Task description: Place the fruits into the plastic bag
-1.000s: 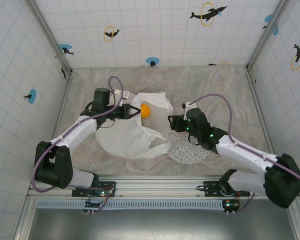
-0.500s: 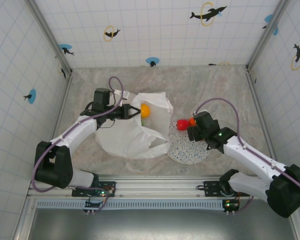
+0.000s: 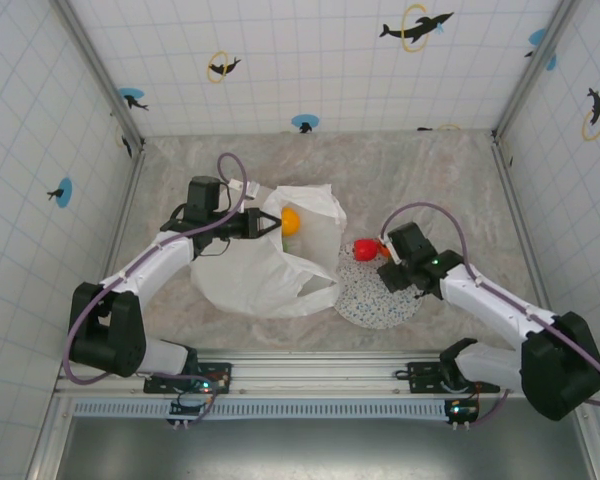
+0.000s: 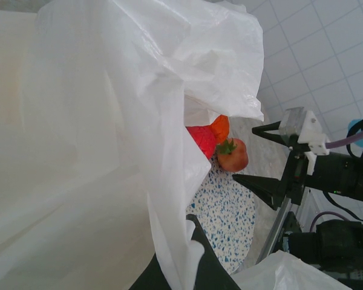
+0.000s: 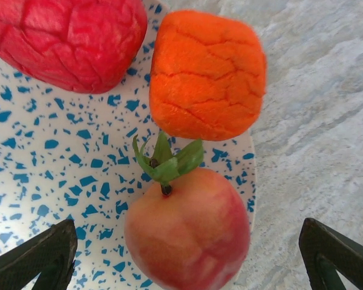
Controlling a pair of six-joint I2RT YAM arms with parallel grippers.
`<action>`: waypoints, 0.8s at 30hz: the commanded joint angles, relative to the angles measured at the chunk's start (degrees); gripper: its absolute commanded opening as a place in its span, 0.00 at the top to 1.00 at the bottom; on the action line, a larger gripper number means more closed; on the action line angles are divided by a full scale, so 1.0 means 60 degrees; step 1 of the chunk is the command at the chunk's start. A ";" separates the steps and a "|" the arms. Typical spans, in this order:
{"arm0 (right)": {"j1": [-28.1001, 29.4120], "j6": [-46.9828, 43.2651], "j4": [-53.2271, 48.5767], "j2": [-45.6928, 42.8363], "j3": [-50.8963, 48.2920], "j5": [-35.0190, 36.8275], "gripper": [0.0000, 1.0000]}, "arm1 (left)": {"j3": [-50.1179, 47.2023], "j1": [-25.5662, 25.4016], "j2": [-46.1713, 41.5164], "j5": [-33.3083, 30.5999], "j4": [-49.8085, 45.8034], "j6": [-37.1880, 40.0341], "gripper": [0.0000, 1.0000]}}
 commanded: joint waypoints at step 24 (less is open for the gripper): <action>-0.0371 -0.1440 -0.0300 0.1069 0.0206 -0.1917 0.32 | 0.0090 -0.0015 -0.0051 0.0090 -0.0129 0.0156 1.00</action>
